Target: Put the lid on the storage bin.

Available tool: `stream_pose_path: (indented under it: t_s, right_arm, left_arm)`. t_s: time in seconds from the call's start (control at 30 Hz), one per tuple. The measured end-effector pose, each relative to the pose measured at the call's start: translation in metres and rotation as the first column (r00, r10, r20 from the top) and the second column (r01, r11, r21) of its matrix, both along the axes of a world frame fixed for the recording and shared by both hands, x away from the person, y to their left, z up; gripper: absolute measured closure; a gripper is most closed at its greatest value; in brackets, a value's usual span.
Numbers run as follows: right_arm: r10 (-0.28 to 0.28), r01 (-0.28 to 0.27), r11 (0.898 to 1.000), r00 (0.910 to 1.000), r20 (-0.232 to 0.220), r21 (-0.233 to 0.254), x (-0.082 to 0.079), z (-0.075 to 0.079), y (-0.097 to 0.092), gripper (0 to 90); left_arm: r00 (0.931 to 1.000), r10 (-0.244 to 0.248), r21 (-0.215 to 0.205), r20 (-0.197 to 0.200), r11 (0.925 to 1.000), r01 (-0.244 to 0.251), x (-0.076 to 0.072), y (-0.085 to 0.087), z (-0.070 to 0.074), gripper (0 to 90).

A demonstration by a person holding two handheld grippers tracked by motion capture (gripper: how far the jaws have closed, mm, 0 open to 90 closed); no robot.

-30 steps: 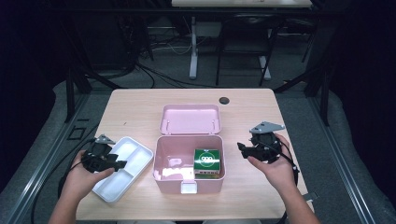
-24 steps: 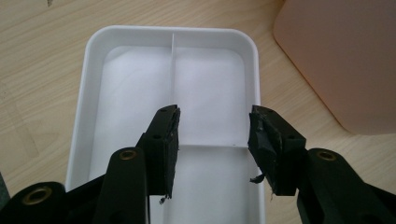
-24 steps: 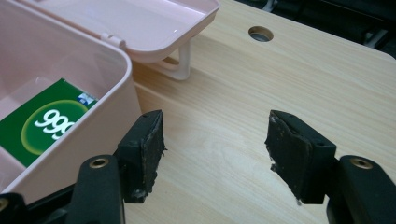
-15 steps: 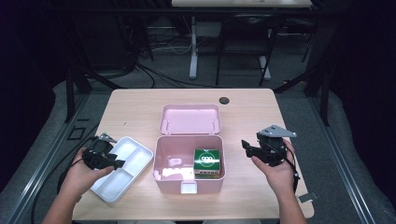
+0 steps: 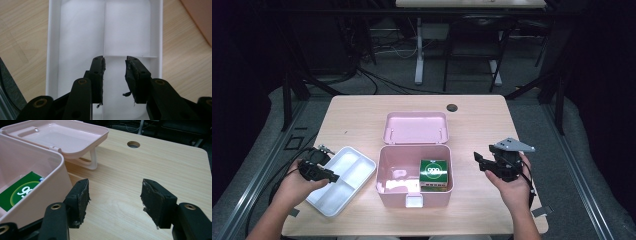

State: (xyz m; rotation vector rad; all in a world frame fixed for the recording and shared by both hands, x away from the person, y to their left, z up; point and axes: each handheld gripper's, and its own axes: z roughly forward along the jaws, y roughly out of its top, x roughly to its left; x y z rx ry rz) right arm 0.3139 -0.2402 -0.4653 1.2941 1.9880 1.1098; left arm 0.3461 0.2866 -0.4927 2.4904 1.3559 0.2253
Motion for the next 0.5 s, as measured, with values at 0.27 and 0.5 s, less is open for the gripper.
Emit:
stream_pose_path:
  t_s: [0.27,0.5]
  right_arm:
    - [-0.001,0.001,1.0,0.9999,0.01,0.029,-0.002,0.0,-0.003,40.1]
    - [0.004,-0.004,1.0,1.0,0.002,0.03,-0.002,-0.003,-0.004,40.0]
  left_arm:
    - [0.9982,-0.011,0.06,-0.058,0.9981,0.015,0.011,-0.005,-0.014,72.6]
    - [0.9927,-0.021,0.108,-0.119,0.9936,0.034,0.02,-0.007,-0.024,75.8]
